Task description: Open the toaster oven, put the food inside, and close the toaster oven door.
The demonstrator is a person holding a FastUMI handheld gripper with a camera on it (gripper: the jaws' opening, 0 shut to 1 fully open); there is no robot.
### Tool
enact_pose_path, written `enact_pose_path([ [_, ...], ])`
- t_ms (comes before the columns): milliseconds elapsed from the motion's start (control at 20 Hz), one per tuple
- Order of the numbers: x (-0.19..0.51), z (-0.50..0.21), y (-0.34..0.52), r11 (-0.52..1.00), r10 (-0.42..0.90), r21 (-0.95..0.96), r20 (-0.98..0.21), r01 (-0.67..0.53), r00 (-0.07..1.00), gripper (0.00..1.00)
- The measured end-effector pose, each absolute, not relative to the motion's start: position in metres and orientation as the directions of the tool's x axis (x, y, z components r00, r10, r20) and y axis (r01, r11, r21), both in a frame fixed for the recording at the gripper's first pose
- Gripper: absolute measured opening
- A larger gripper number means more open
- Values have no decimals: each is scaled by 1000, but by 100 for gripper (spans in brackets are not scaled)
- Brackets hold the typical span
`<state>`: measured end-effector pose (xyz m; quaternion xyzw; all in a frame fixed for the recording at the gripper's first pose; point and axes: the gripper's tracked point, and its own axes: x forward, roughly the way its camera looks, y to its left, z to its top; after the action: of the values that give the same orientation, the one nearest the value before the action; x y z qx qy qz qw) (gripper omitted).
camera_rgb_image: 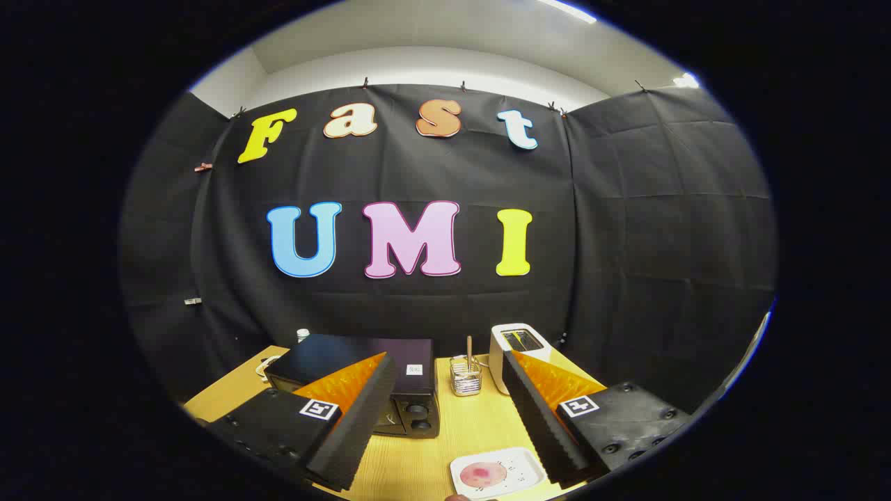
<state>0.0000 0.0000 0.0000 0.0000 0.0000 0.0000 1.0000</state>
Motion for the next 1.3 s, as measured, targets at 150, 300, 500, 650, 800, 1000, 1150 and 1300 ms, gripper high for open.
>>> enact_pose_path([
  [150,1,1,4,1000,1,-6,7,-1,1000,99],
  [300,1,-2,9,1000,5,-13,4,-5,1000,99],
  [500,1,-4,12,1000,10,-26,2,-9,1000,99],
  [650,2,-6,16,999,14,-43,-3,-14,1000,99],
  [800,2,-5,21,999,21,-42,0,-21,1000,99],
  [1000,6,-7,28,999,28,-45,-1,-28,1000,99],
  [1150,12,-9,38,998,40,-42,-11,-41,999,99],
  [1300,17,-10,49,998,48,-38,-14,-48,999,99],
])
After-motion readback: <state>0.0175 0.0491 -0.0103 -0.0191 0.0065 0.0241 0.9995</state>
